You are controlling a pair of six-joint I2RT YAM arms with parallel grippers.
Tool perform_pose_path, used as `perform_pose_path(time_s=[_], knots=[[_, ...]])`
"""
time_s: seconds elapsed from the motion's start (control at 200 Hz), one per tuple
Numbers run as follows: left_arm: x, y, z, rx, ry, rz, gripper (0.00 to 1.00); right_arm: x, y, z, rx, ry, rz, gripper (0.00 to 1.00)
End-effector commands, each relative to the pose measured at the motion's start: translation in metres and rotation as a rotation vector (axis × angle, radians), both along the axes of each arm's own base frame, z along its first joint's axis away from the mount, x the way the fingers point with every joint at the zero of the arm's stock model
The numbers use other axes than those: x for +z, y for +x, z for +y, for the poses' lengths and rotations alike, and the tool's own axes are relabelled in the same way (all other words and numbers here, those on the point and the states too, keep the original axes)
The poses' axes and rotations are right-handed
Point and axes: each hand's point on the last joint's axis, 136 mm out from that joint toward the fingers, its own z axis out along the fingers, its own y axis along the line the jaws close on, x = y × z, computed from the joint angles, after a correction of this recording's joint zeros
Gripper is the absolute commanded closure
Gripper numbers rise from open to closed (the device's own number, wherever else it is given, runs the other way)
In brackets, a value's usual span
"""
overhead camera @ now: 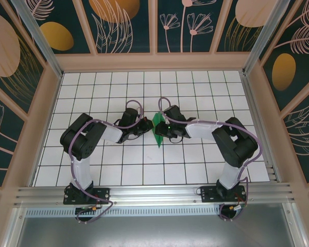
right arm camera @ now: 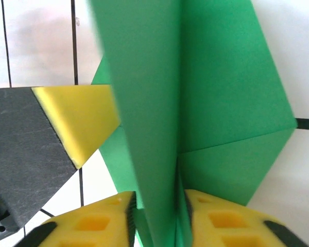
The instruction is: Fold a paper plane with a square sheet of paper (pick it up from the middle)
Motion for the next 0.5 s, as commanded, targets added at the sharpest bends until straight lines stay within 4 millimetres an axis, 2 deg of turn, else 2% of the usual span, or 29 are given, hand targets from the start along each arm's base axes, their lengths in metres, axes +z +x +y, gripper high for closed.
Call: perform_pose_path(time_s=[0.0,0.14,0.36,0.495], knots=[[0.000,0.002,0.004,0.012,-0.008,-0.004,1.00,-0.001,0.004,0.000,-0.024,-0.038,-0.002,0.75],[-0.001,0.002,0.004,0.011,-0.006,-0.004,1.00,-0.002,0.004,0.003,-0.020,-0.042,0.003,0.79],[0.001,0.002,0.005,0.016,-0.003,-0.004,1.00,-0.014,0.001,0.003,-0.025,-0.078,0.032,0.79],[0.009,0.005,0.009,0.028,-0.005,-0.012,0.94,-0.012,0.004,-0.002,-0.045,-0.113,0.025,0.85]])
